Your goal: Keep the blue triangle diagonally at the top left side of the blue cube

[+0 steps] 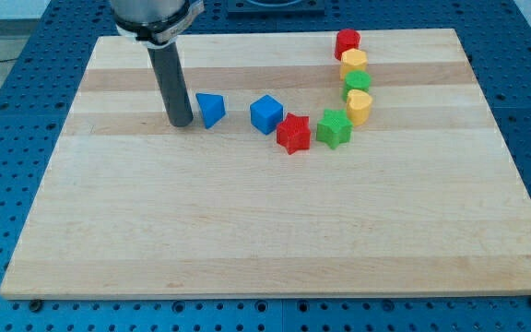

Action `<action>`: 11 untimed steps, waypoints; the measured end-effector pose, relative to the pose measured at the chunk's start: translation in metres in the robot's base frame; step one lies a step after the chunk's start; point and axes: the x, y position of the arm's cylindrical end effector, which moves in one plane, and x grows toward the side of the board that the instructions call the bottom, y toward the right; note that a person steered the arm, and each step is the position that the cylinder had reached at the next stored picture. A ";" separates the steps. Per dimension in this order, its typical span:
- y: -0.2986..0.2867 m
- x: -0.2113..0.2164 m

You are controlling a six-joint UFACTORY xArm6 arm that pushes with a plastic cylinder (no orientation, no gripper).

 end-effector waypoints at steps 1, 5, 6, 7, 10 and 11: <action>0.001 0.001; 0.034 0.000; 0.034 -0.009; 0.037 -0.018; 0.029 -0.033; 0.036 -0.033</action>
